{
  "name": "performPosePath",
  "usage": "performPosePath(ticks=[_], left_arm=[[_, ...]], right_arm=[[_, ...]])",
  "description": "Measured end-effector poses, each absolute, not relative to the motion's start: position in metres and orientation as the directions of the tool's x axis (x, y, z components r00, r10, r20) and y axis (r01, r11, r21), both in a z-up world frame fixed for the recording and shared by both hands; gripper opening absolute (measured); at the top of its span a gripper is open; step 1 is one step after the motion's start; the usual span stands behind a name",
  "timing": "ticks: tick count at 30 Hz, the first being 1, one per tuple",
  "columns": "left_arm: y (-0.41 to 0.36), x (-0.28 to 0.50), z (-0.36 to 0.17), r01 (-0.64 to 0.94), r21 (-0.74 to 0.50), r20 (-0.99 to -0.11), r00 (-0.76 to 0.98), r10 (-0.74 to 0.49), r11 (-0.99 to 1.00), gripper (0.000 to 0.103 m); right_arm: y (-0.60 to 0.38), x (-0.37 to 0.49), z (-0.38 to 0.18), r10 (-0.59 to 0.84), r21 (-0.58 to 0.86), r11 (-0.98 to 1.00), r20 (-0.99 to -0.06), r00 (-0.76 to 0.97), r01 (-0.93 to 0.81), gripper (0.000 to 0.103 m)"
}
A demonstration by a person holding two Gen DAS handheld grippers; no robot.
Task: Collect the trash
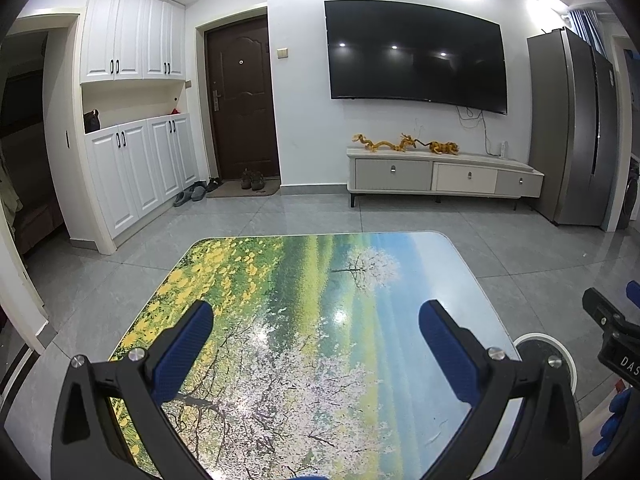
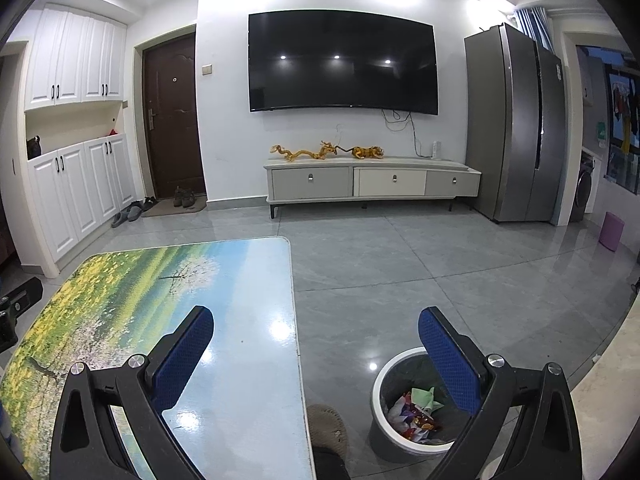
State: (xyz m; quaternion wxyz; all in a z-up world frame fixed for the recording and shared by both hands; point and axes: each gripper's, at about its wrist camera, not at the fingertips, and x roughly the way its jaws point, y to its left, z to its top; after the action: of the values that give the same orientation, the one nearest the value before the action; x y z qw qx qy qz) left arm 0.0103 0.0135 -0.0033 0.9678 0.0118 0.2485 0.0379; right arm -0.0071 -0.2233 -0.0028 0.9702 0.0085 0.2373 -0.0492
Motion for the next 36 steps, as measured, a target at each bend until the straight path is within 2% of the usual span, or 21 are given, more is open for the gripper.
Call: performPosePath(ticks=[36], left_arm=[[0.002,0.011,-0.010,-0.042,0.062,-0.495,0.866,0.067,0.997,0.103]], right_arm=[[-0.229,-0.018,-0.008,-0.142,-0.026,0.989,-0.436,0.889,0.145,0.103]])
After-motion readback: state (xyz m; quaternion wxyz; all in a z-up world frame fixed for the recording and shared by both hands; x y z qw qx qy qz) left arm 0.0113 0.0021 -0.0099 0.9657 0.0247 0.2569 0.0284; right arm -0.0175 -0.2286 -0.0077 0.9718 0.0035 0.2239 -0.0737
